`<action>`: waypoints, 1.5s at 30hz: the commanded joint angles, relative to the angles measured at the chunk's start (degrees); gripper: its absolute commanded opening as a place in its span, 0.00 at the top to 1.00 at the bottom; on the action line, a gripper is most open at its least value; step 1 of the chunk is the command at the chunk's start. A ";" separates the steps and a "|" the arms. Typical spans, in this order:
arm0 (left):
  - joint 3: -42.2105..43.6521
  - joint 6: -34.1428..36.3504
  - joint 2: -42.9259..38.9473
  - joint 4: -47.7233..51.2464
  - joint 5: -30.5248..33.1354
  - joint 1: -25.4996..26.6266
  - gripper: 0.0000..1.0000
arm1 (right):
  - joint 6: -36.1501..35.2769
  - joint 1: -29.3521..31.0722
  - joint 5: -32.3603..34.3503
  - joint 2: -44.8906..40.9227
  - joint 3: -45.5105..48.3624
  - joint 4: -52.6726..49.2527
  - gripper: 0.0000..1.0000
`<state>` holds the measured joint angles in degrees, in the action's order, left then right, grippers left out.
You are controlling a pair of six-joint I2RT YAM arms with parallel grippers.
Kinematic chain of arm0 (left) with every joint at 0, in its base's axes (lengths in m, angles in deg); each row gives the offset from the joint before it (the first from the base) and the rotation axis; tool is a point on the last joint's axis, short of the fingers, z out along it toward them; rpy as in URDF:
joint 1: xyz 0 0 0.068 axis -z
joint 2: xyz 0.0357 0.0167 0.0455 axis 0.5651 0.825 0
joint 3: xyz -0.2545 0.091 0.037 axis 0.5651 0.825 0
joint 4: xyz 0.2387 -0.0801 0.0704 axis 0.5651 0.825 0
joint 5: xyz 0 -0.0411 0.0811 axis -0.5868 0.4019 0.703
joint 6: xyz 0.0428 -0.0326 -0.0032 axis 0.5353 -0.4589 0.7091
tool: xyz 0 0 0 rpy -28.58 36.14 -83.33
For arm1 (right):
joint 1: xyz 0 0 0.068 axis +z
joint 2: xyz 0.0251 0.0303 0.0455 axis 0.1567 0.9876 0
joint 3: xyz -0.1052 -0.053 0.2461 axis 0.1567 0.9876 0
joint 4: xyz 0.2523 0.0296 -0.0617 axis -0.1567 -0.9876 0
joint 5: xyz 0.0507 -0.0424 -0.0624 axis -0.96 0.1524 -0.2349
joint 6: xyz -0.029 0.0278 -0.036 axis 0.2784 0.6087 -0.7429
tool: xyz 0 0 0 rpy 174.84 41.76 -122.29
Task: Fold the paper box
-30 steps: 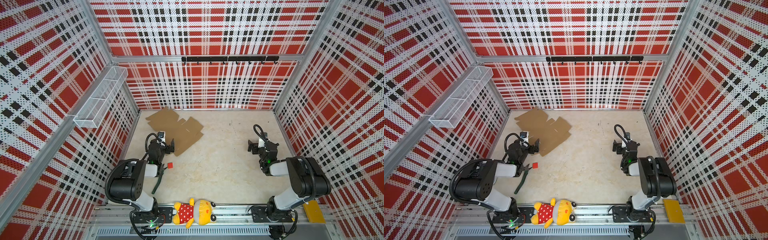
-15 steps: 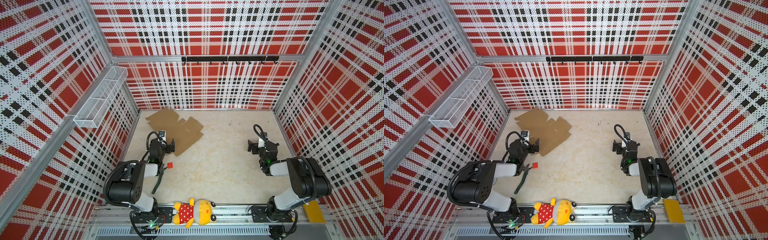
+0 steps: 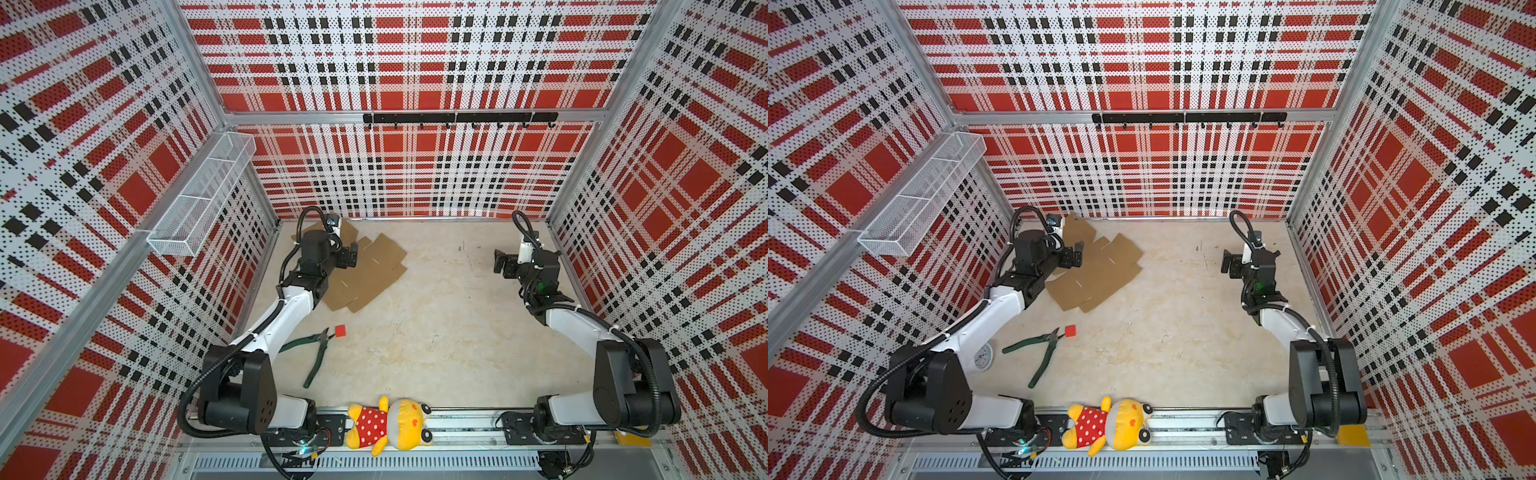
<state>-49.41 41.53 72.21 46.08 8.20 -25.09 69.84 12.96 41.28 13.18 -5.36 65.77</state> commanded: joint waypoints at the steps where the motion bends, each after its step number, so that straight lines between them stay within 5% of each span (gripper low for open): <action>1: -1.53 -8.82 -1.21 15.37 -0.45 -0.05 0.00 | 8.19 1.08 -3.55 4.80 -8.52 -12.15 0.00; 7: 2.83 -19.12 -2.31 12.54 -10.99 -7.03 0.01 | 8.82 6.06 -11.64 17.35 -26.74 -24.20 0.00; 22: 7.09 -23.11 -4.40 8.58 -13.71 -12.24 0.01 | 25.70 14.02 -28.33 46.63 -52.51 -21.20 0.09; 45: 6.30 -25.52 -3.69 8.27 -15.82 -13.82 0.01 | 35.20 18.51 -36.13 61.05 -60.05 -14.42 0.14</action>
<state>-42.85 17.86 69.26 55.76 -7.06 -38.36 103.83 30.49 6.51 71.84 -63.54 48.79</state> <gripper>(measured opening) 0.994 0.863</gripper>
